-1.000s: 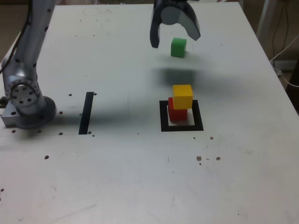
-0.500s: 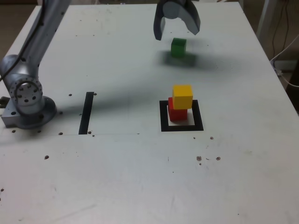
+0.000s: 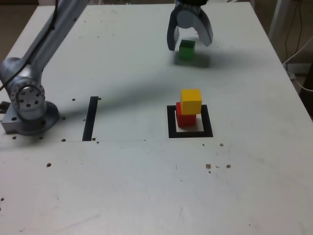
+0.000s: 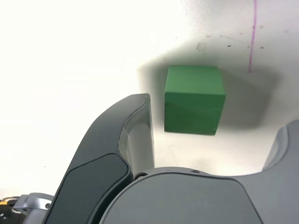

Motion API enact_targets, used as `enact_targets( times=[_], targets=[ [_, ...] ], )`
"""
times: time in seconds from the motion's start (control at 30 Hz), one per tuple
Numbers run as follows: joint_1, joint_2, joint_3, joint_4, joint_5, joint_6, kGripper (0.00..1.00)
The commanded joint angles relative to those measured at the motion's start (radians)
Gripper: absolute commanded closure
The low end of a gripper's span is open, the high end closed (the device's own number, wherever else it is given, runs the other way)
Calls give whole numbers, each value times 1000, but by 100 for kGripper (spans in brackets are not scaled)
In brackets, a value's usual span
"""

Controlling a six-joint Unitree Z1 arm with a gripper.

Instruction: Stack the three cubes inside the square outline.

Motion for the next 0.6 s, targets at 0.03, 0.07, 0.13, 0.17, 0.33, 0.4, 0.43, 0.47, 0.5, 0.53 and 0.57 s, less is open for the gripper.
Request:
enact_targets(
  times=[0.03,0.07,0.13,0.17,0.33,0.4,0.43,0.47,0.5,0.53,0.57],
  targets=[
    [8,23,-11,32,-12,1,29],
    [9,27,-13,33,-14,1,33],
    [10,34,-17,34,-16,0,43],
    [10,37,-18,34,-16,0,48],
    [11,43,-23,31,-15,-1,70],
    [10,44,-23,31,-15,-1,75],
    [10,44,-23,31,-15,-1,76],
    [10,44,-23,32,-16,-1,77],
    [10,44,-22,32,-16,-1,77],
    [10,44,-21,32,-17,-1,77],
    [10,44,-19,32,-18,-1,77]
  ],
)
